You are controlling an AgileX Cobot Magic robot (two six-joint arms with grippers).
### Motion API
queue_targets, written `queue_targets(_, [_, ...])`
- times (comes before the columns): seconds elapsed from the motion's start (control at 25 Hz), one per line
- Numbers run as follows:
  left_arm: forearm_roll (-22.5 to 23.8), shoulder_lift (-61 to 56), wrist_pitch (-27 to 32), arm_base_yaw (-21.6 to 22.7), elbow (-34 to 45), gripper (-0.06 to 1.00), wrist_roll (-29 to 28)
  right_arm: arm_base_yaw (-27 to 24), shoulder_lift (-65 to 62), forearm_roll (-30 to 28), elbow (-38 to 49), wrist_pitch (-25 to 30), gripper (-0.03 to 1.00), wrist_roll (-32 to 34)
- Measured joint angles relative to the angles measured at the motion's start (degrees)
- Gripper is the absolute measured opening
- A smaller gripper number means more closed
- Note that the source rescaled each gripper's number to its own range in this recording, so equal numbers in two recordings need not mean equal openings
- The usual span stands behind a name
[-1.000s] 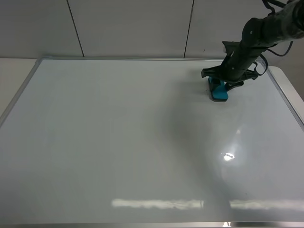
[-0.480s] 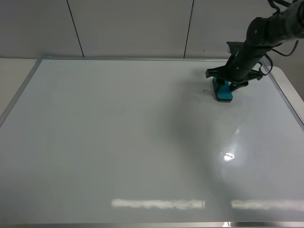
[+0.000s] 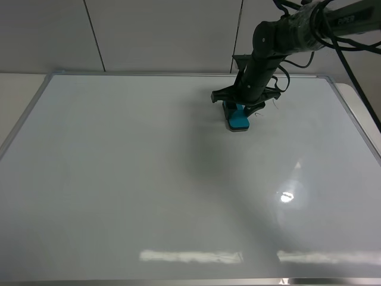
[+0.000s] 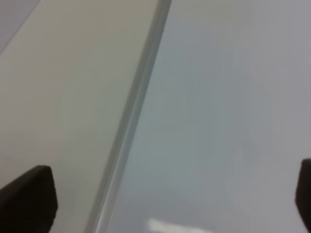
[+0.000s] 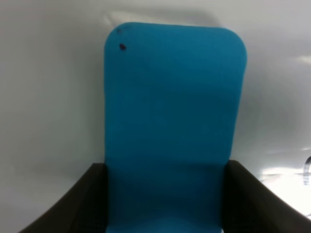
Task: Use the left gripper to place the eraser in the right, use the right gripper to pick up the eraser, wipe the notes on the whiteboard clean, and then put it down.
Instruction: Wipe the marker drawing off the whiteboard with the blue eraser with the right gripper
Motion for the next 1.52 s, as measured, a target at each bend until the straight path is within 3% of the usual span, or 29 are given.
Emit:
queue_targets(0.28, [0.00, 0.00, 0.00, 0.00, 0.00, 1.00, 0.00, -3.51, 0.25, -0.76, -0.37, -1.24, 0.00, 0.11])
queue_targets(0.52, [0.00, 0.00, 0.00, 0.00, 0.00, 1.00, 0.00, -13.62, 0.37, -0.83, -0.49, -2.81, 0.00, -2.68])
queue_targets(0.68, [0.00, 0.00, 0.00, 0.00, 0.00, 1.00, 0.00, -20.55, 0.16, 3.19, -0.62, -2.78, 0.00, -7.30])
queue_targets(0.8, [-0.06, 0.00, 0.00, 0.00, 0.00, 1.00, 0.00, -22.87, -0.29, 8.38, -0.46, -2.57, 0.00, -13.54])
queue_targets(1.0, [-0.06, 0.00, 0.00, 0.00, 0.00, 1.00, 0.00, -20.24, -1.49, 11.82, 0.31, -0.76, 0.00, -17.88])
queue_targets(1.2, [-0.06, 0.00, 0.00, 0.00, 0.00, 1.00, 0.00, -11.47, -2.05, 12.73, 0.49, 1.84, 0.00, -17.87])
queue_targets(1.36, [-0.06, 0.00, 0.00, 0.00, 0.00, 1.00, 0.07, -6.67, -2.05, 11.56, 0.49, 1.84, 0.00, -15.80])
queue_targets(1.52, [-0.06, 0.00, 0.00, 0.00, 0.00, 1.00, 0.07, -6.81, -2.35, 7.67, 0.88, 3.04, 0.00, -14.22])
